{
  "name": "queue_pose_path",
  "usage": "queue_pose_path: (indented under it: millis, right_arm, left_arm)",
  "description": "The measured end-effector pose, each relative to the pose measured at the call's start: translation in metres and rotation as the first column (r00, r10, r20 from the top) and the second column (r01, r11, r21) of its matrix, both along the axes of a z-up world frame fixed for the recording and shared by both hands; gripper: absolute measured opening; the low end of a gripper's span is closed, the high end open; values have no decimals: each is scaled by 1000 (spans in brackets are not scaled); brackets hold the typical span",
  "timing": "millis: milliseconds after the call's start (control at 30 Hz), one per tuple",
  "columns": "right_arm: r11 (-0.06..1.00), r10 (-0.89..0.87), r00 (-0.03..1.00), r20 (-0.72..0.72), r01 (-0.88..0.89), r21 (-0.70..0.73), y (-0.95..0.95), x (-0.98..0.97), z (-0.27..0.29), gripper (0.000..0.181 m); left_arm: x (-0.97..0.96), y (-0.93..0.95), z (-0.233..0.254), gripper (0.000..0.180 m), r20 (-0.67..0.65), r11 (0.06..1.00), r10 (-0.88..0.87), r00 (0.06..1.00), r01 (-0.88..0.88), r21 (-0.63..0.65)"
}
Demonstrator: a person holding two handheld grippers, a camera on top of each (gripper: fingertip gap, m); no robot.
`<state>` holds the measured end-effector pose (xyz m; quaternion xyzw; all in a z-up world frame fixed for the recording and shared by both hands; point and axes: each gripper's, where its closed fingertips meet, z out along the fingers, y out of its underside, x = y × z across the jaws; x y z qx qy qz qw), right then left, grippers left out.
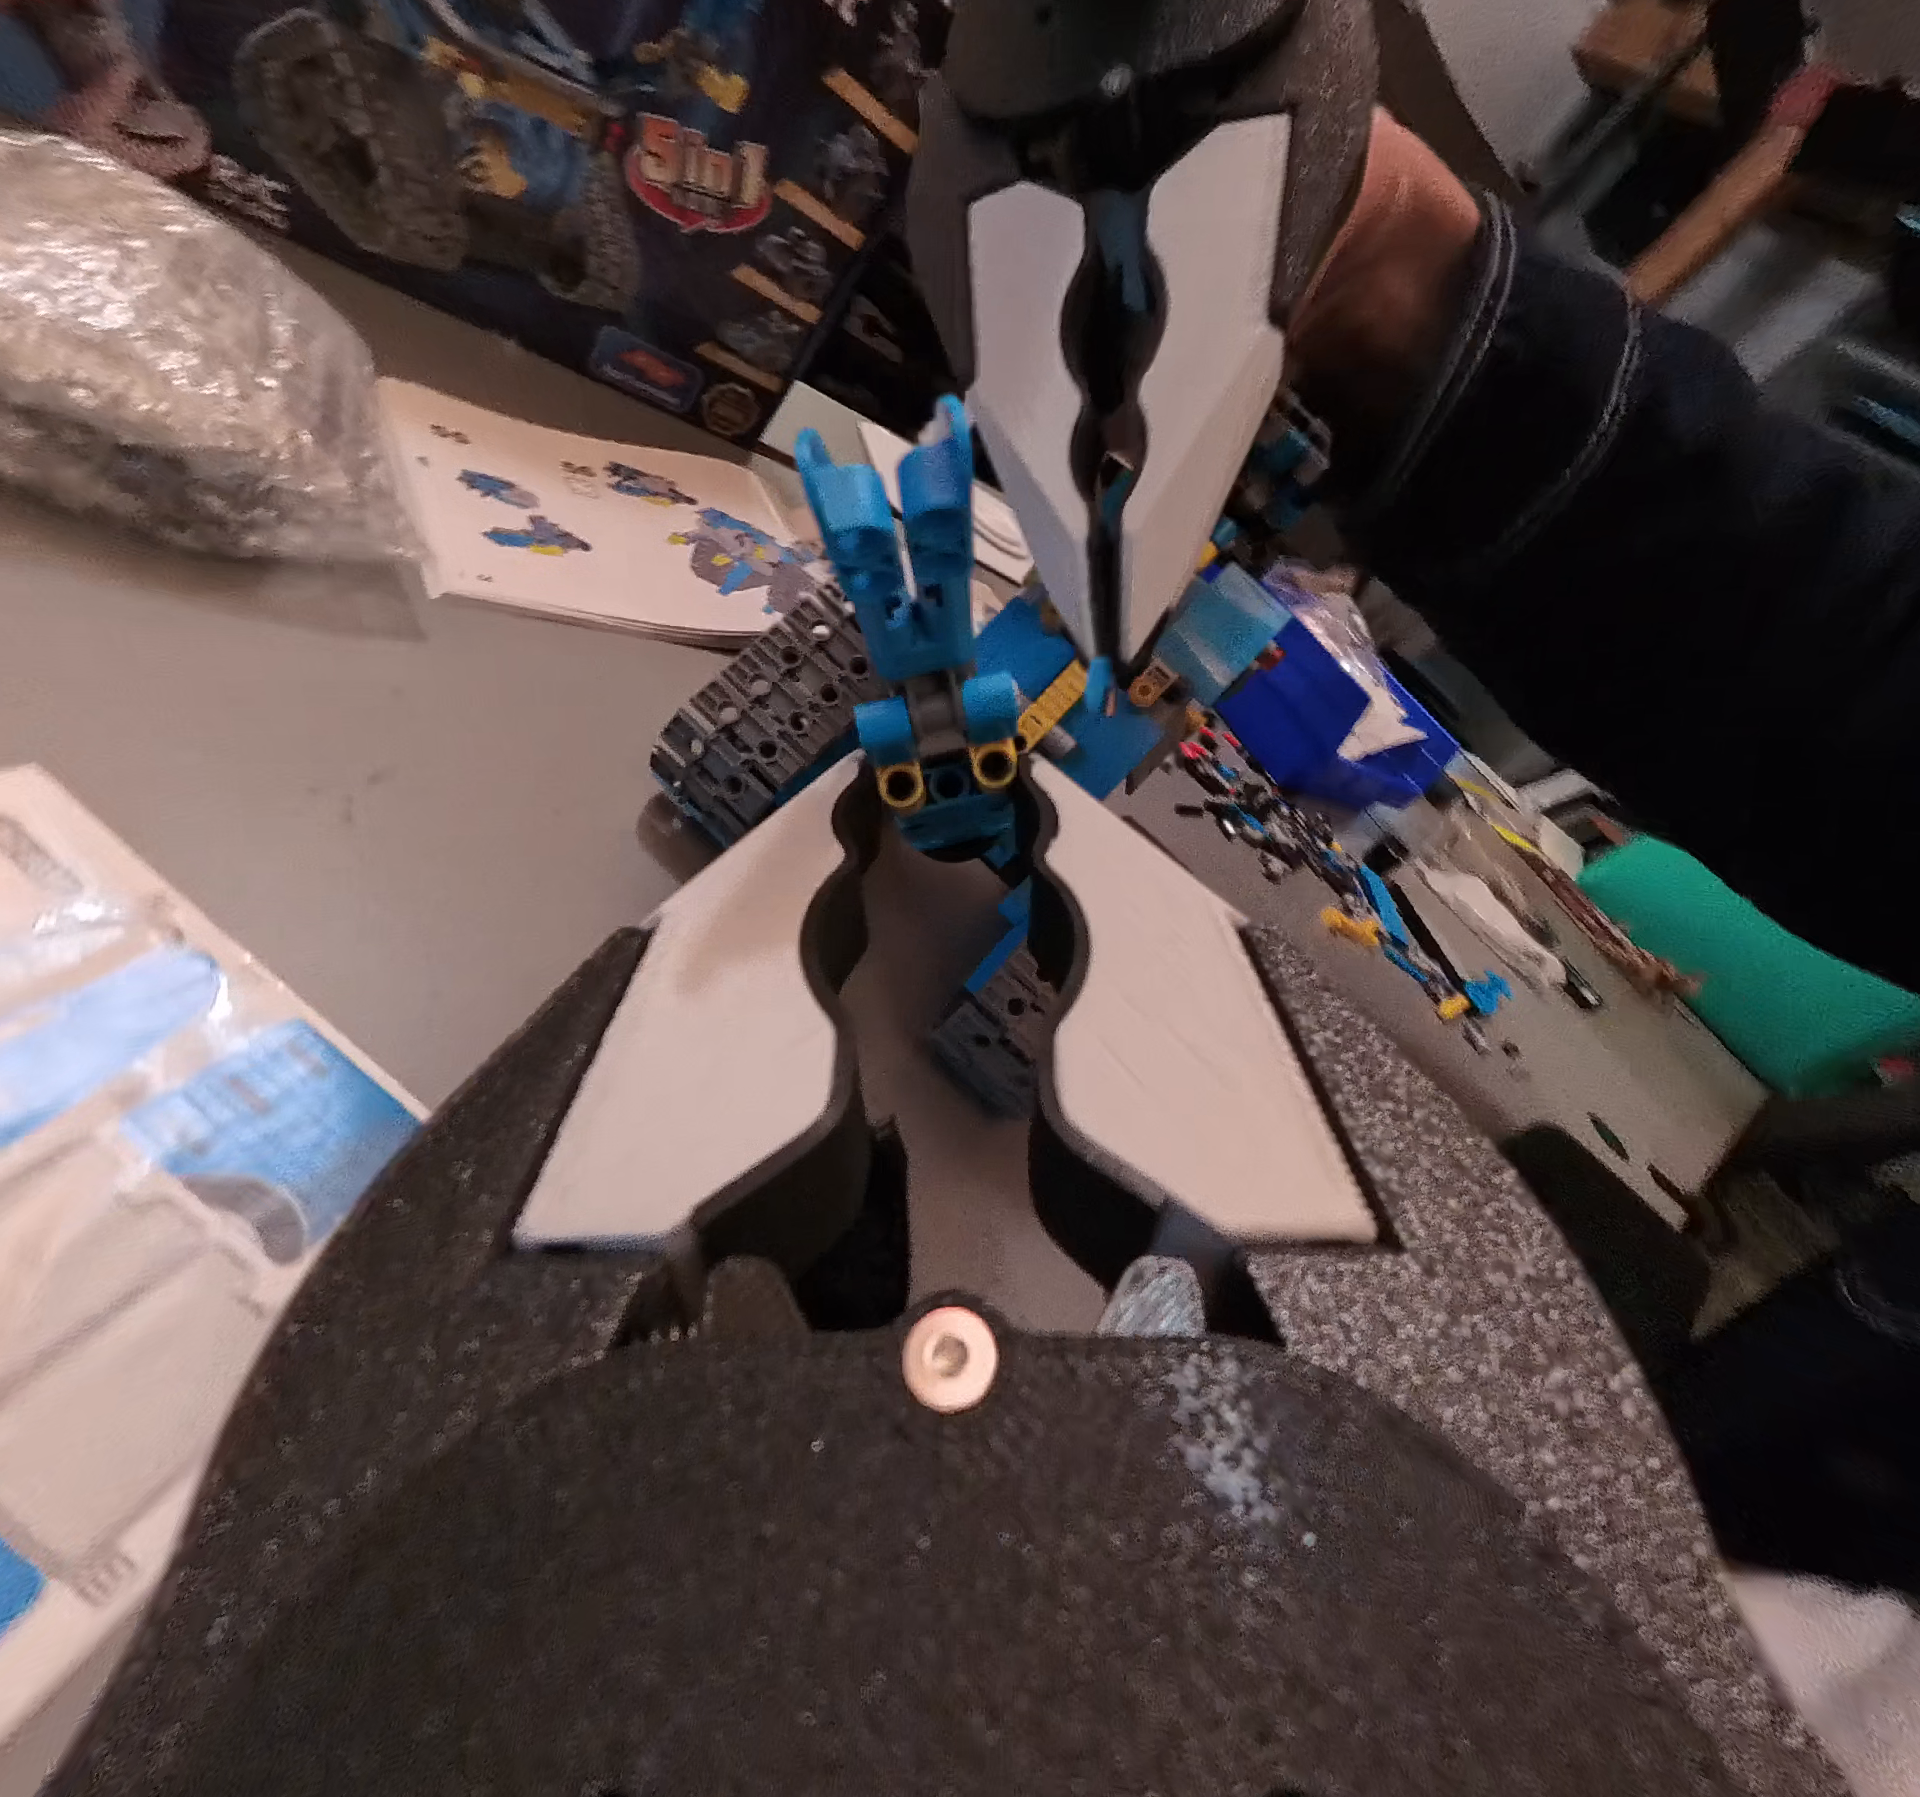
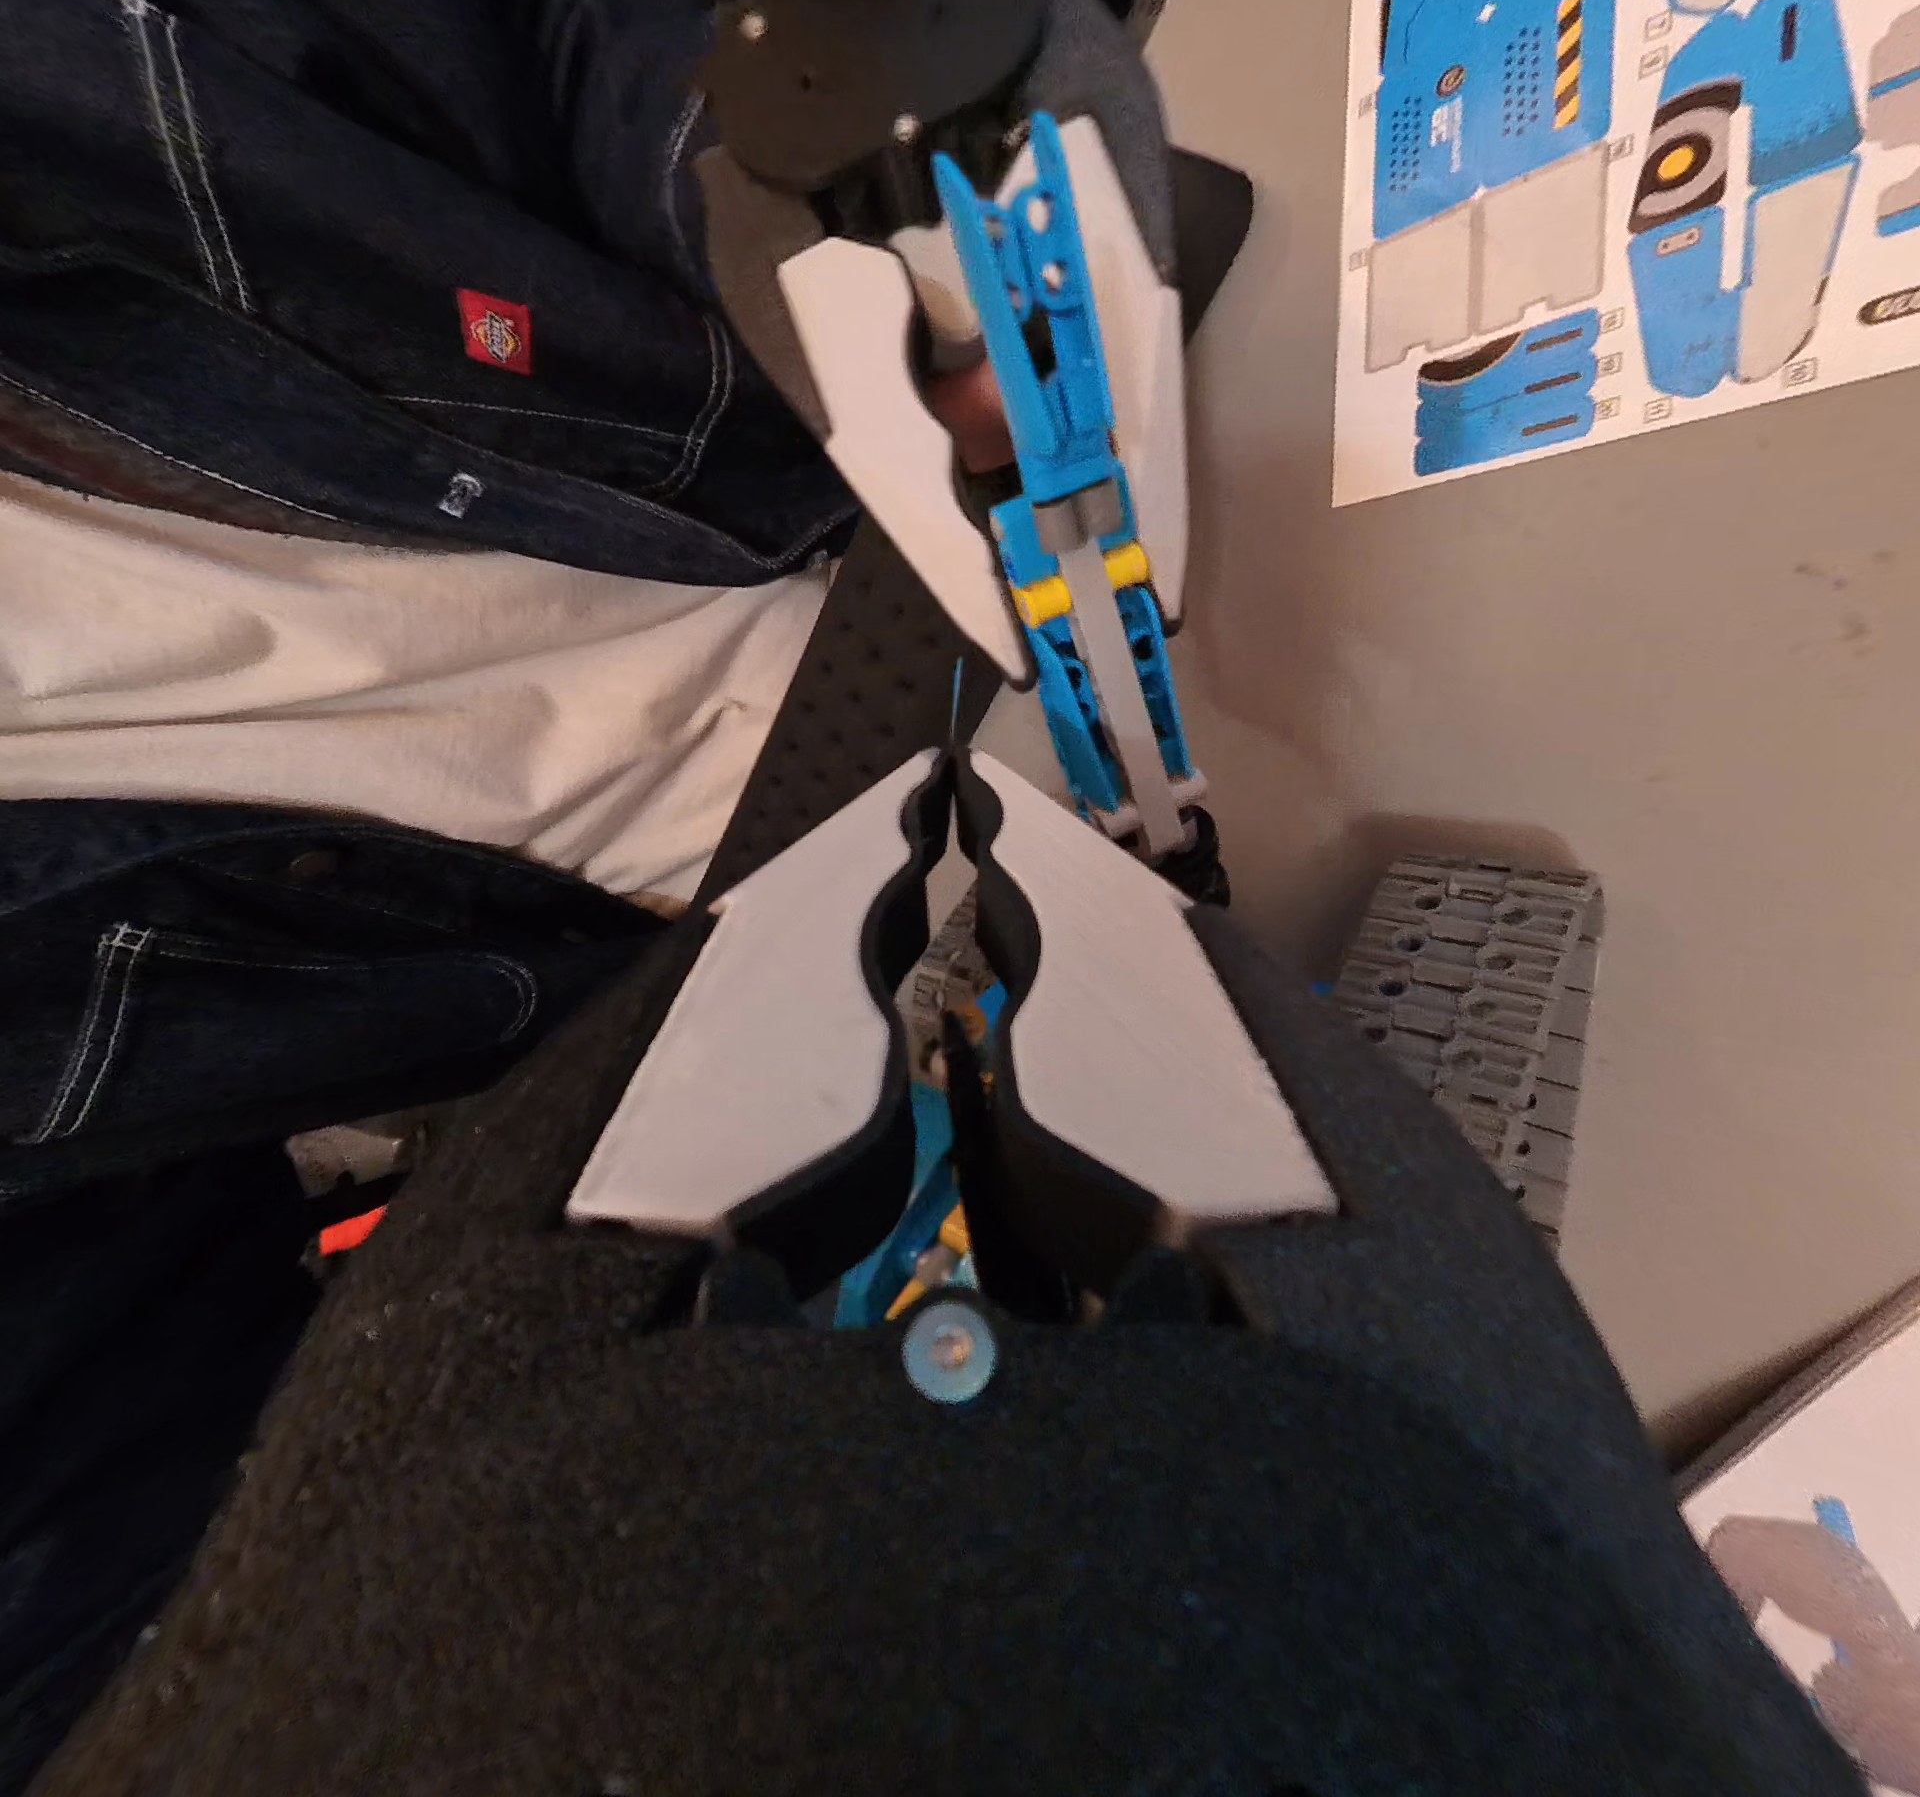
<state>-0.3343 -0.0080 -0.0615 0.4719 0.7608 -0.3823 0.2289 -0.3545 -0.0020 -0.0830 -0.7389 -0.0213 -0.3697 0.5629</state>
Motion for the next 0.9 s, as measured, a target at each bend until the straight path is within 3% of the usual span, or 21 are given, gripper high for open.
queue_pose_path:
  millis: [200, 333, 500, 633, 733, 800, 900]
  right_arm:
    - [994, -80, 985, -156, 90, 58, 0, -15, 34, 0]
    - [921, -154, 931, -331, 256, 294, 13, -23, 54, 0]
    - [847, -201, 889, -412, 369, 383, 9, -8, 58, 0]
    - [860, -227, 891, -394, 373, 349, 15, -4, 60, 0]
    - [816, -217, 885, -412, 396, 420, 48, -6, 56, 0]
    - [868, -296, 865, -406, 421, 264, 50, -15, 56, 0]
    - [873, -371, 858, -356, 453, 180, 60, -28, 30, 0]
  left_arm:
    - [-9, 9, 4, 24, 50, 970, -242, 969, 241, 26]
    - [-14, 11, 2, 24, -4, 934, -352, 936, 351, 60]
    - [-25, 28, 8, 24, 3, 888, -453, 892, 450, 94]
    - [-42, 51, 9, 22, 13, 909, -415, 910, 413, 61]
    - [-47, 54, 5, 23, 12, 935, -353, 936, 352, 27]
    - [-49, 52, 5, 23, 39, 949, -314, 949, 313, 34]
    - [-56, 51, 8, 23, 101, 974, -226, 969, 223, 38]
